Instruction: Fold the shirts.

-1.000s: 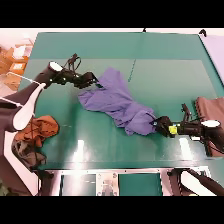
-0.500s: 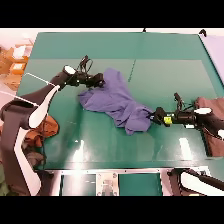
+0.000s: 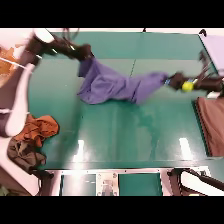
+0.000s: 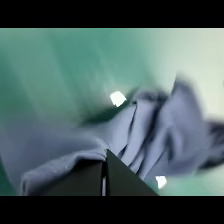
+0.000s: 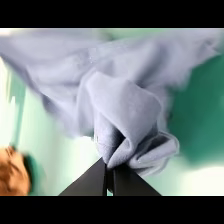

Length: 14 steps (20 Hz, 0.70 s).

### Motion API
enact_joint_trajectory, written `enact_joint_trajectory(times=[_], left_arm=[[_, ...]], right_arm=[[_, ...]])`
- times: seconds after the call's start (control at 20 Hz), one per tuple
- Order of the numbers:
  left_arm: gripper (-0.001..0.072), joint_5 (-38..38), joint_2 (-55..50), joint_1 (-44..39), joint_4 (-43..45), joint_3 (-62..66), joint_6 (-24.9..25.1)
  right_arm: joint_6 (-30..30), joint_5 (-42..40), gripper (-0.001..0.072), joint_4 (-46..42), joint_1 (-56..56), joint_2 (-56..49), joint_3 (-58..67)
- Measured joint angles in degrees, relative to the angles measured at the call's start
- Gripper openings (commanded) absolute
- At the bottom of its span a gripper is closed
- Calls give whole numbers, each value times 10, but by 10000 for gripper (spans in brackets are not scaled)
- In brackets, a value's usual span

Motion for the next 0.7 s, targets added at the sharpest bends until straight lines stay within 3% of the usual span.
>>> enact_joint_trajectory(times=[0.35,0.5,0.7], left_arm=[[21,0,301,16,109,16,-20],[21,-16,388,17,155,17,-25],[22,-91,424,17,187,-23,-35]], right_arm=[[6,21,15,2,-59,80,338],[-14,14,15,0,-83,120,391],[-30,25,15,-7,-94,153,379]])
